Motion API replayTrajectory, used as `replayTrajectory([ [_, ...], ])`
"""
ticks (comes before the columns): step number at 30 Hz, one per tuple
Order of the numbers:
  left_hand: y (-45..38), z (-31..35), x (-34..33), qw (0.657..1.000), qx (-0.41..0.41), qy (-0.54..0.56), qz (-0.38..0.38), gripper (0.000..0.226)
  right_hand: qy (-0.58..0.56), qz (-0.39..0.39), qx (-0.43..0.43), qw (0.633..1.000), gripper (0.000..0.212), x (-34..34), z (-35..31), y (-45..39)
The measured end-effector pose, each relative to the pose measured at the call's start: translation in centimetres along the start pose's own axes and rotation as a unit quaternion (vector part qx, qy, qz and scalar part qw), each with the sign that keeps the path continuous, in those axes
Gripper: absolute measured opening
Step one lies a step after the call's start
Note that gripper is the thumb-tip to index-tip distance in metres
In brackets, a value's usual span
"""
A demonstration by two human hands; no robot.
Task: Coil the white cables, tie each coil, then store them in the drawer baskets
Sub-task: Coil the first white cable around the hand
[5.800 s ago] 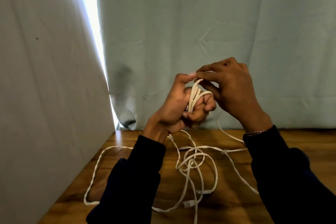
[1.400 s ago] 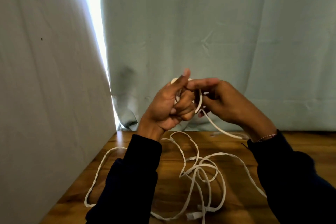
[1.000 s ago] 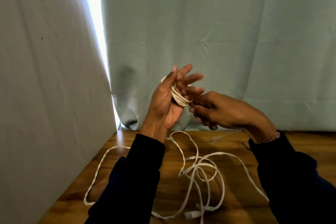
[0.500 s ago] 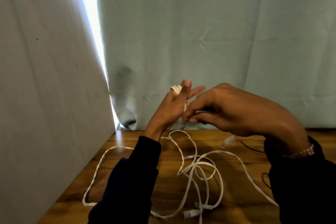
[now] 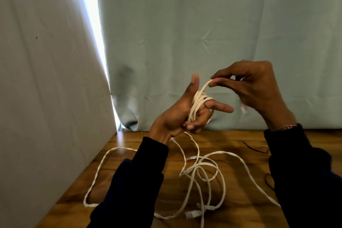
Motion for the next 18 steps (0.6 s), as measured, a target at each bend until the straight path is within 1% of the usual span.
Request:
replayTrajectory([
  [2,0.0,0.6,-0.8,0.999,-0.013,0.041,-0.022,0.112,-0.014,-0.004,-0.014,1.0,0.016,-1.1,1.2,0.2],
  [4,0.2,1.1,-0.9,0.996,-0.02,0.078,-0.025,0.105,-0.013,-0.024,-0.036,0.999,0.013,-2.3,1.9,0.2],
  [6,0.5,1.9,-0.9,0.994,-0.041,0.104,-0.017,0.084,-0.016,-0.064,-0.064,0.996,0.011,-3.7,2.0,0.2],
  [8,0.7,2.7,-0.3,0.99,-0.072,0.121,0.025,0.061,-0.047,-0.122,-0.098,0.986,0.016,-5.1,1.5,0.5],
  [9,0.8,3.2,0.2,0.986,-0.091,0.13,0.054,0.056,-0.054,-0.15,-0.108,0.981,0.018,-5.7,0.9,0.6],
  [10,1.0,3.6,0.9,0.98,-0.111,0.145,0.081,0.053,-0.051,-0.178,-0.116,0.976,0.017,-6.4,0.5,0.8],
  [12,1.5,4.0,2.5,0.965,-0.15,0.169,0.136,0.052,-0.041,-0.222,-0.137,0.964,0.008,-7.6,-0.1,1.1],
  [14,1.8,4.0,3.9,0.95,-0.175,0.174,0.194,0.05,-0.031,-0.237,-0.156,0.959,0.008,-8.2,-0.3,1.3],
  [15,1.9,4.0,4.2,0.943,-0.181,0.178,0.214,0.05,-0.024,-0.241,-0.165,0.956,0.008,-8.3,-0.2,1.3],
  [18,1.9,4.0,4.1,0.935,-0.186,0.192,0.235,0.048,-0.019,-0.262,-0.198,0.944,0.008,-8.0,-0.2,1.7],
])
Point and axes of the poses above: each hand's wrist, its own y-axis away from the middle knuckle, its own x-axis out of the back of the hand, z = x × y, the point moved 9 cm from there along -y, towards the middle knuckle, and after that the axes turned 9 degrees about y, right-handed, at the moved point
